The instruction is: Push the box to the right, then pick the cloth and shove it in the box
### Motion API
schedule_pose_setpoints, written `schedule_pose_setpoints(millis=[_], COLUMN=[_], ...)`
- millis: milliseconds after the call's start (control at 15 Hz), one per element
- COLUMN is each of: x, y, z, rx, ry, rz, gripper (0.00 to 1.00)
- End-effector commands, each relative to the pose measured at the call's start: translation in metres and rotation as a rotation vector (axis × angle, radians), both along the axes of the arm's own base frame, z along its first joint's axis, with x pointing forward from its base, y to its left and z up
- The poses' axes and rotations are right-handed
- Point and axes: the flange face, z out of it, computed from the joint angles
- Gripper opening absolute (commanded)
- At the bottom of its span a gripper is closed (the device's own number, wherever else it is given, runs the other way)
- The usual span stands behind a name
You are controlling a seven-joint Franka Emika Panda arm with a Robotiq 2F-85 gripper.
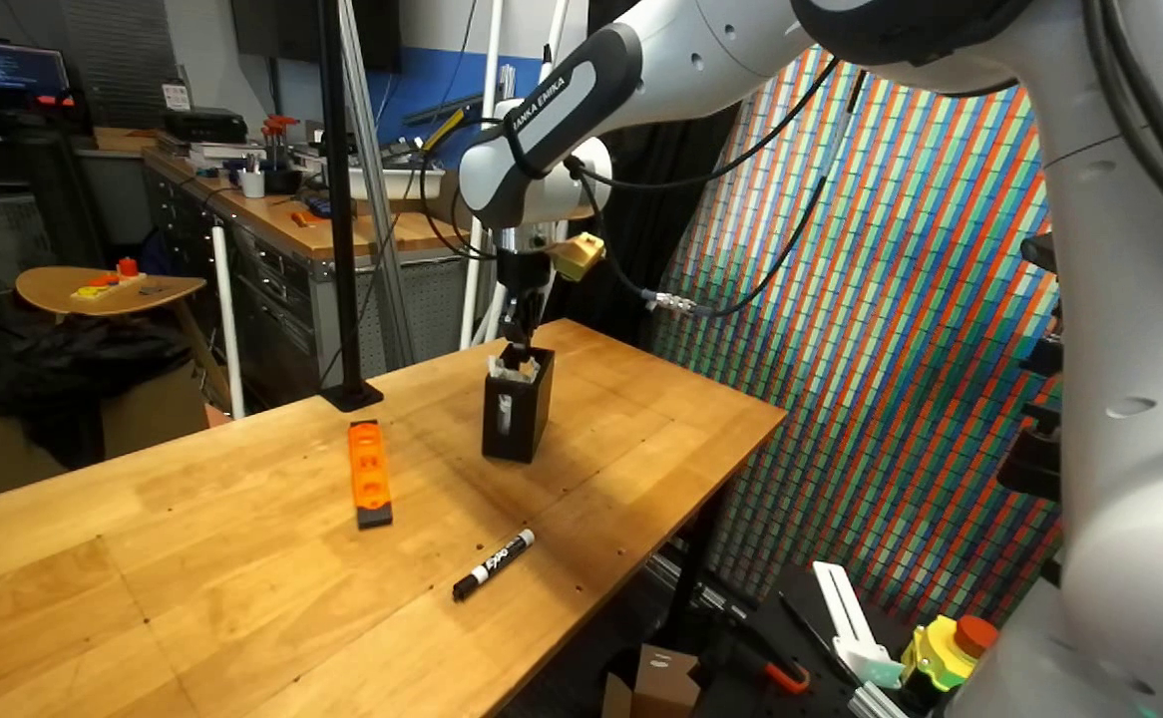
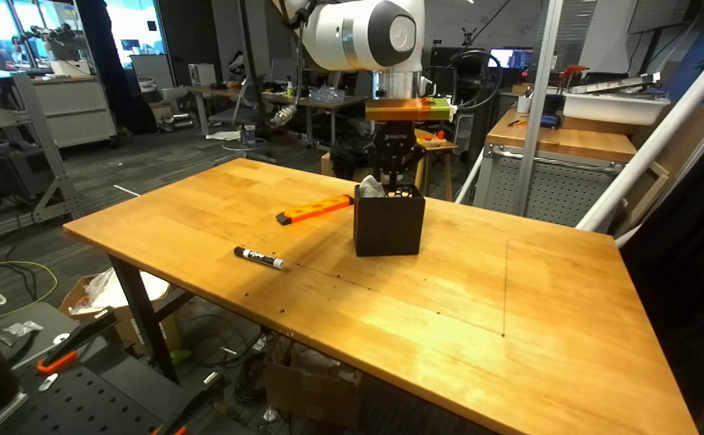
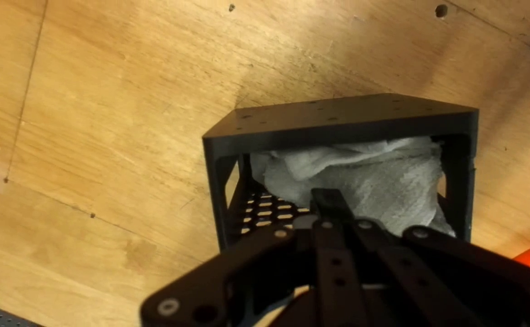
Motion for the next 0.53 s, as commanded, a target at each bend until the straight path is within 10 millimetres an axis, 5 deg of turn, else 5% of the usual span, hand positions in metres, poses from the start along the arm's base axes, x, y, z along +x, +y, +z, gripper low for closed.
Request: schedule_pose_setpoints(millis=[0, 467], x=[-0.025, -0.044], y=[0.018, 0.049], z=[0.008, 0.002], rx=[-0.017, -0.005], ry=[-0.015, -0.006], rz=[-0.017, -0.022], gripper=[0.0, 0.0])
